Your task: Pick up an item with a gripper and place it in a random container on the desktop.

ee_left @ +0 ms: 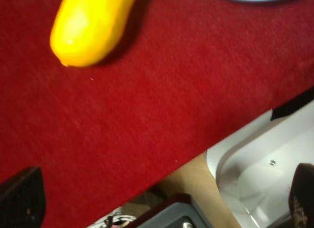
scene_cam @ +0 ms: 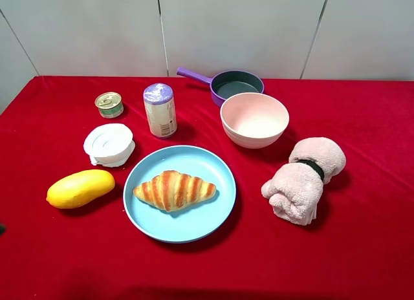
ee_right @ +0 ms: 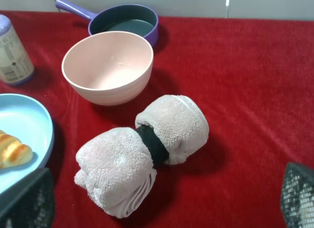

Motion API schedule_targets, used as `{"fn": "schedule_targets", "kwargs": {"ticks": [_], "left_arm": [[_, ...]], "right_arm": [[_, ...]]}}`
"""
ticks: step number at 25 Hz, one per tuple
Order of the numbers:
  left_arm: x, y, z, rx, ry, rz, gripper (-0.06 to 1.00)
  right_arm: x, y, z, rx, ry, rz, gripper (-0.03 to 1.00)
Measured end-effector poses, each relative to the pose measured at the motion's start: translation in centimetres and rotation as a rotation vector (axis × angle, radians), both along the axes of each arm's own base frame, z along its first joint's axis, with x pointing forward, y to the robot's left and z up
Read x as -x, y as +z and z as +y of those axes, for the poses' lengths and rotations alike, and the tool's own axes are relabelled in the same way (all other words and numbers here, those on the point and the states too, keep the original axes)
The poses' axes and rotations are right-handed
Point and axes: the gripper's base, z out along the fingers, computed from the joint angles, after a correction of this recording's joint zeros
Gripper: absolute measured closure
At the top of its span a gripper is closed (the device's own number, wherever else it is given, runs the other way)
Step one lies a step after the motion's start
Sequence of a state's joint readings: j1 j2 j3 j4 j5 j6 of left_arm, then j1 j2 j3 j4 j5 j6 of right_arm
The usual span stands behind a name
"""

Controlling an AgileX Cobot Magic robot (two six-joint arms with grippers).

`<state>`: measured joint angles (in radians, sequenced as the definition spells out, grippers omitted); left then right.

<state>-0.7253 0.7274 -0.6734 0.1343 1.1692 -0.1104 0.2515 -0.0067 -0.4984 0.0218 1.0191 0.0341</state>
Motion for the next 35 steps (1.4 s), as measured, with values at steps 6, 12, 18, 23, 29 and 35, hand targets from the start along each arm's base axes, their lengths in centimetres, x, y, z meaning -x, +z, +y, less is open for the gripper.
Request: {"fn": "schedule_targets", "kwargs": {"ticks": [6,12,18,23,29,35], "left_arm": [[0.5,-1.6,0.4,-0.011,0.03,0.051,-0.05],[0.8,-3.1,0.8,0.01,0.103,0.121,-0.05],[0.9,-3.2,1.8,0.069,0.212,0.051,-0.05],[2.3,-2.9,3.3,0.176,0.325,-0.104,-0.05],[4.6,-2.0,4.6,0.274,0.44,-0.302,-0.05],[7.0,-1.8,5.3,0.335,0.516,-0.472,-0.05]], "right_arm": [[0.0,0.0,0.0,0.0,0.0,0.0,0.28],[0.0,0.0,0.0,0.0,0.0,0.0,0.28],[0.0,0.0,0.0,0.0,0.0,0.0,0.28],[0.0,0.0,0.0,0.0,0.0,0.0,0.28],[0.0,0.0,0.0,0.0,0.0,0.0,0.28],[0.0,0.0,0.0,0.0,0.0,0.0,0.28]]}}
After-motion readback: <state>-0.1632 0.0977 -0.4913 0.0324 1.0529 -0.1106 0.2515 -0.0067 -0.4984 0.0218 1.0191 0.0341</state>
